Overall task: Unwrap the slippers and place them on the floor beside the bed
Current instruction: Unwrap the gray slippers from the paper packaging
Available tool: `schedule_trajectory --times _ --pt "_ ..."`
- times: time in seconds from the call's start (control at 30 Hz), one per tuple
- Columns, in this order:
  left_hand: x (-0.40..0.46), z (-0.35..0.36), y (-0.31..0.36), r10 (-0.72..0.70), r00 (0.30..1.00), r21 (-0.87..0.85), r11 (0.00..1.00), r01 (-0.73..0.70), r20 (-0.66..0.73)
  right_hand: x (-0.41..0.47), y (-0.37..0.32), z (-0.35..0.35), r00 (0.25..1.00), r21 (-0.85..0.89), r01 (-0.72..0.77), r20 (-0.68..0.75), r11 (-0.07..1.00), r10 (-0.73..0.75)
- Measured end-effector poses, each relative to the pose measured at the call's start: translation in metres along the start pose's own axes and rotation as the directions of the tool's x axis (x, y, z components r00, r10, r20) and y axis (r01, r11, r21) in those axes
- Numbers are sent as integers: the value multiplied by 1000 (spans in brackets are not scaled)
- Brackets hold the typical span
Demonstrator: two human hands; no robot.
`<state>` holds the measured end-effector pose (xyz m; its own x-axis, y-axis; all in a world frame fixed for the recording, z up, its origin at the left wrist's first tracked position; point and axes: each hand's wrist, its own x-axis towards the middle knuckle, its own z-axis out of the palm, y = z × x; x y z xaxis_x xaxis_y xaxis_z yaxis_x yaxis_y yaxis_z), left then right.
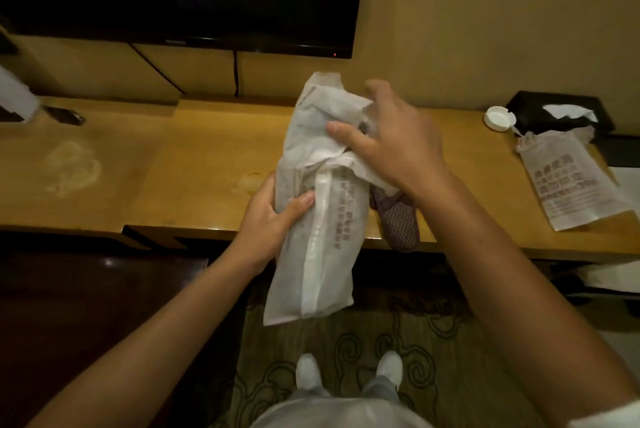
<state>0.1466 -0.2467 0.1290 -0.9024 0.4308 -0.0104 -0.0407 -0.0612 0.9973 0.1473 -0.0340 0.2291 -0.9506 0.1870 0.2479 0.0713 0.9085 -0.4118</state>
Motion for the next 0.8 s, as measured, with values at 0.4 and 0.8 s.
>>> schedule_trajectory --times 0.4,0.8 --pt "-7 49 -5 202 979 526 834 -165 -14 -37 -58 0 956 -7 205 215 979 -199" --pt "-9 31 13 -55 966 147 989 18 253 -15 28 -50 764 467 -367 645 805 -26"
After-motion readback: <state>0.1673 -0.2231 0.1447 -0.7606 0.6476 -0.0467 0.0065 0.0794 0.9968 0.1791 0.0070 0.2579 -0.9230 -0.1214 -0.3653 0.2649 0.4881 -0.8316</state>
